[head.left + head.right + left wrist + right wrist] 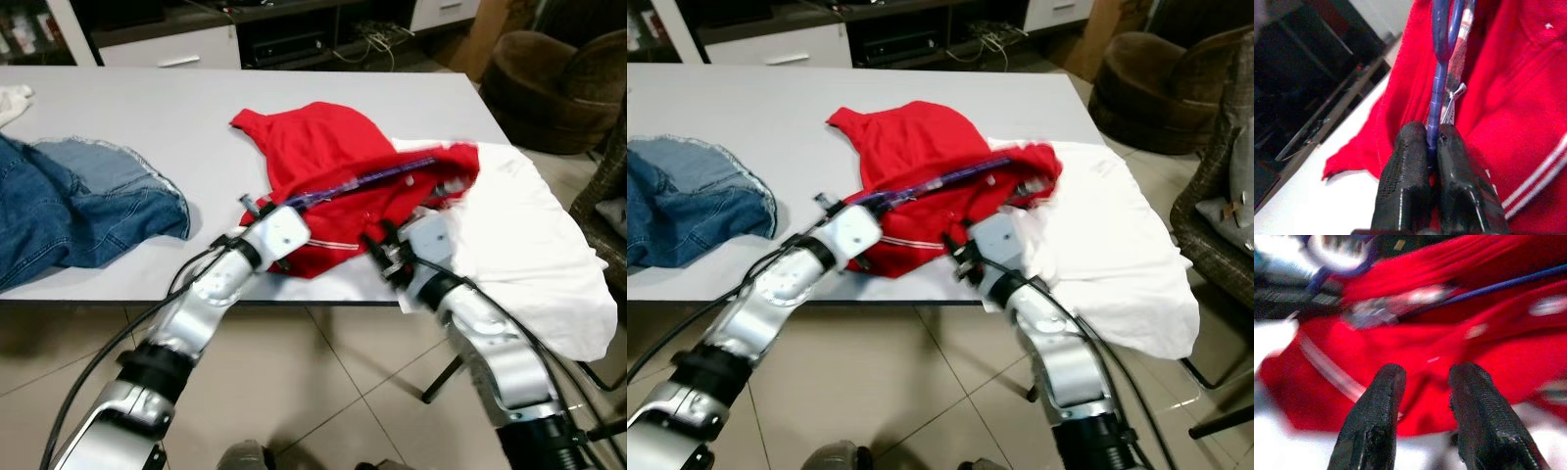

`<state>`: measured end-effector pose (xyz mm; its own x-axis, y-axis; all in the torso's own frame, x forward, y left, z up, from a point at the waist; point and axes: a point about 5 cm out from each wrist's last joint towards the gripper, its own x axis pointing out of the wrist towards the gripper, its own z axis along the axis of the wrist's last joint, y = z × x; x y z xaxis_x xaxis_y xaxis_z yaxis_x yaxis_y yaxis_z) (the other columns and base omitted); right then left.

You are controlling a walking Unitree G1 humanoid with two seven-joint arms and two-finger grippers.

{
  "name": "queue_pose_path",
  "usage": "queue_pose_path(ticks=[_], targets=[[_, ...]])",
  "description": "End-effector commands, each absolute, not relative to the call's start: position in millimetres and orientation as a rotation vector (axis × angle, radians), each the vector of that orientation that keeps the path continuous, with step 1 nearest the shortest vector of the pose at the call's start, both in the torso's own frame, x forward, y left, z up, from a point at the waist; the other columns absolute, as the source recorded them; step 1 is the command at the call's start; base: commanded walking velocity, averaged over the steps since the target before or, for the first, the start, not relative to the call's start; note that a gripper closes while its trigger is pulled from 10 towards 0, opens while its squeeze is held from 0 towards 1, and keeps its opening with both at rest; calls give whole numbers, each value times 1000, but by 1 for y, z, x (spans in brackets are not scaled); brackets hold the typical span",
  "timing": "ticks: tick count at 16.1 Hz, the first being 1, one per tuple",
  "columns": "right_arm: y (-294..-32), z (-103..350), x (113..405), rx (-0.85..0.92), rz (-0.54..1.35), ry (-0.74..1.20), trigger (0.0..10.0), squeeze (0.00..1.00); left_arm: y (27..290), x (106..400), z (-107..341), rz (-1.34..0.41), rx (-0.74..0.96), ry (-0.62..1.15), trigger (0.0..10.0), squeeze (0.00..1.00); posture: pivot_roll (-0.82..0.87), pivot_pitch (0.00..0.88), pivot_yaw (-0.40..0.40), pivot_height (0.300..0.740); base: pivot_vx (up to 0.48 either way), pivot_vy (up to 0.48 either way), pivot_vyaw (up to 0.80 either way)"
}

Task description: Hang hanger

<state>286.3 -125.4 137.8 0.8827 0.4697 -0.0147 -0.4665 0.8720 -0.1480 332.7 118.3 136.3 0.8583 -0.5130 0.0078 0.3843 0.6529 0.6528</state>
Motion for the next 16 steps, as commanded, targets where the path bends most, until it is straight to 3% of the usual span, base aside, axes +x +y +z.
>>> queue_pose_path(ticks=[1, 8, 12, 16], targets=[[-125, 142, 283, -153, 468, -72, 10000, 0, 113, 329, 146, -523, 646, -262, 10000, 55, 32, 25, 12, 740, 0, 0, 0], [-123, 138, 259, -207, 450, -153, 10000, 0, 115, 326, 133, -477, 722, -240, 10000, 55, 30, 22, 12, 740, 0, 0, 0], [-163, 152, 270, -477, 182, -256, 10000, 0, 113, 324, 125, -490, 745, -217, 10000, 59, 17, 27, 15, 740, 0, 0, 0], [-170, 161, 282, -604, 175, -299, 10000, 0, 113, 326, 128, -487, 760, -229, 10000, 59, 27, 22, 13, 740, 0, 0, 0]])
